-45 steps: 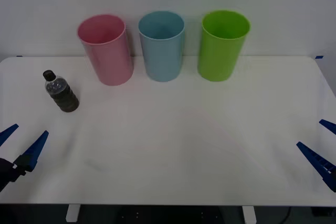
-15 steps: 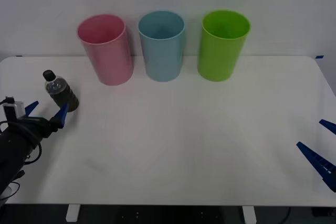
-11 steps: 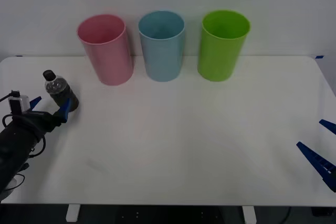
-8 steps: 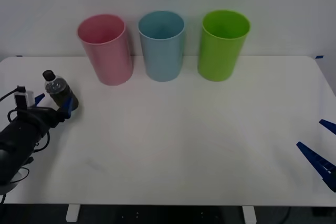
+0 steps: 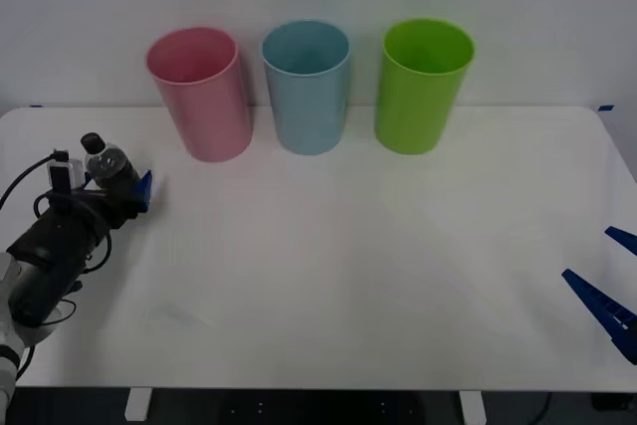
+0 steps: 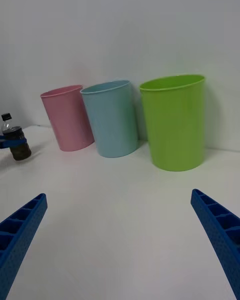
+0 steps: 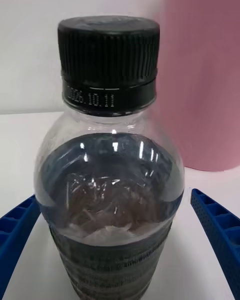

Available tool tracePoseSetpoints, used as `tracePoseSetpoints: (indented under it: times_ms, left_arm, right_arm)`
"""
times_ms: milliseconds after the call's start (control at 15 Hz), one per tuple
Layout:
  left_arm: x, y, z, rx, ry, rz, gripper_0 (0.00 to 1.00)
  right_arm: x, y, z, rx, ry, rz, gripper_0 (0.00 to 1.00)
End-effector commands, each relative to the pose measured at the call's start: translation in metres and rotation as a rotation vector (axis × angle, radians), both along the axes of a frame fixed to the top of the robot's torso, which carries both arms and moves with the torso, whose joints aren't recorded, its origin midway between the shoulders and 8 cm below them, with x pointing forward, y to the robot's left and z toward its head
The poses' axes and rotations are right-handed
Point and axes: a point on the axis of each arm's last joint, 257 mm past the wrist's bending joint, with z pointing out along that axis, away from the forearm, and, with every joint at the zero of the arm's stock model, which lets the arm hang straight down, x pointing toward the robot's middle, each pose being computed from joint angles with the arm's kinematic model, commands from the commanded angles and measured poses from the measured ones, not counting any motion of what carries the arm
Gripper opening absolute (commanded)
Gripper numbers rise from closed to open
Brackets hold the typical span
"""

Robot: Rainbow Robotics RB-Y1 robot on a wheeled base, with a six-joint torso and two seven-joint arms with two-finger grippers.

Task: Grasp the object on the table and drop it into the matching bin: aluminum can to the light blue bin, PET bottle to the pink bin.

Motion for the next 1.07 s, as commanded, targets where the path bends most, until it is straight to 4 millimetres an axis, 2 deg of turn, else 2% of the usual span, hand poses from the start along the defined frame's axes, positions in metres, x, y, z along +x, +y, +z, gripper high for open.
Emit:
tracePoseSetpoints:
  times_ms: [67,133,200,267,333,467,800,1067]
  left_arm:
    - [0.000,0.000,0.000,0.003,0.000,-0.001,1.00]
    - [0.000,-0.001,0.000,0.001,0.000,-0.001,1.00]
    - [0.000,0.000,0.000,0.006,-0.001,-0.001,0.56]
    - [0.000,-0.001,0.001,0.009,-0.002,-0.002,0.18]
    - [0.000,0.000,0.000,0.014,-0.001,-0.002,0.06]
    - [0.000,-0.001,0.000,0.021,-0.001,-0.004,0.00]
    - [-0.002,-0.004,0.000,0.013,-0.007,-0.021,0.00]
    - [-0.001,-0.001,0.015,0.022,-0.033,-0.029,0.00]
  right_arm:
    - [0.000,0.000,0.000,0.000,0.000,0.000,1.00]
    - [0.000,0.000,0.000,0.000,0.000,0.000,1.00]
    - [0.000,0.000,0.000,0.000,0.000,0.000,1.00]
    - [0.000,0.000,0.000,0.000,0.000,0.000,1.00]
    - [0.000,0.000,0.000,0.000,0.000,0.000,1.00]
    - [0.000,0.000,0.000,0.000,0.000,0.000,1.00]
    - [0.000,0.000,0.000,0.000,0.000,0.000,1.00]
    - [0.000,0.000,0.000,0.000,0.000,0.000,1.00]
